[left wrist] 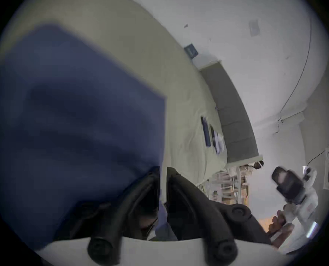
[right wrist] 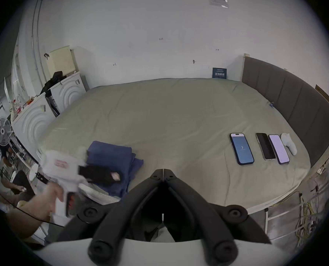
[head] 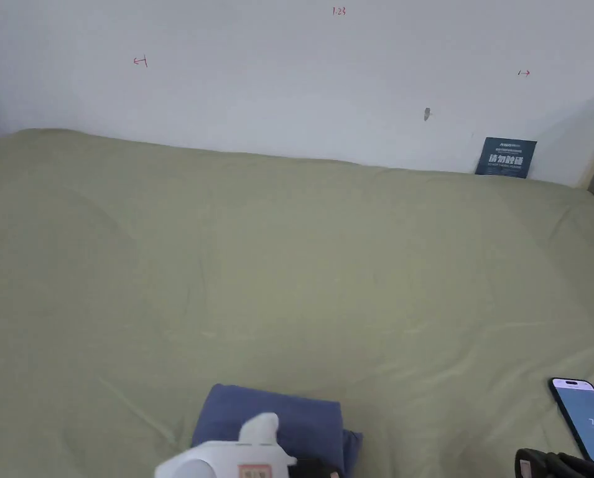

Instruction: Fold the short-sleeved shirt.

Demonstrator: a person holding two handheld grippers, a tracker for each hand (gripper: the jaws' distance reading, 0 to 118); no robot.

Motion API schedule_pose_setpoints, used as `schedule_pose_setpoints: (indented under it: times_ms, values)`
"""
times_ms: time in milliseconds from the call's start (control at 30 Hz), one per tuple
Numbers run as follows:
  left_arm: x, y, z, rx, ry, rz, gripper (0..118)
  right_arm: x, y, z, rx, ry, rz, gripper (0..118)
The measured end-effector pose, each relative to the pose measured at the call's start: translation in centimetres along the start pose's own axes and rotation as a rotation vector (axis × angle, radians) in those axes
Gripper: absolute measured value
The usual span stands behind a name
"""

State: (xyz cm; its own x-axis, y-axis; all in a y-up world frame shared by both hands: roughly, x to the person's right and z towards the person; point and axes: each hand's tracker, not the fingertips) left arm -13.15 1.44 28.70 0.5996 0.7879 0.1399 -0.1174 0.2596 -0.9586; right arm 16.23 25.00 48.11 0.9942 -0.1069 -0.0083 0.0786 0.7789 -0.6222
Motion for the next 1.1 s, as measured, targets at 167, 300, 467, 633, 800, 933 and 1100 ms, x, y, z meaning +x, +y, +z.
schedule_pose_setpoints:
  times_ms: [167,300,467,633,800,933,1100]
  values:
    - [0.0,-2.7,-3.2,-0.016,-0.019,0.051,2,-0.7,0.3,-0.3,-0.006,0.012,0.013,0]
    - [2.4,-0.8,2.7,0.064,-0.087,0.000,2,-1.0,0.6,-1.4,0.007,0.098,0.003,0]
    - [3.2,3.6,16.5,0.296,-0.021,-0.082,2,-1.6,0.9,-8.3,-0.042,0.401,-0.109,0]
    - [-2.3,6.0,25.1,0.372,0.190,-0.059,2,-3.9,-1.4,-19.6,-0.265,0.745,-0.276,0]
    - [-7.8,5.6,24.1,0.290,0.216,0.063,2,-5.5,-5.3,-28.5,-0.453,0.948,-0.494,0]
    - [-8.9,5.6,20.6,0.208,0.093,0.101,36,-4.5,-8.0,-31.5,-0.499,0.910,-0.645,0]
    - [-9.4,7.0,16.8,0.105,-0.029,0.118,96,-4.1,-8.0,-30.7,-0.438,0.976,-0.546,0]
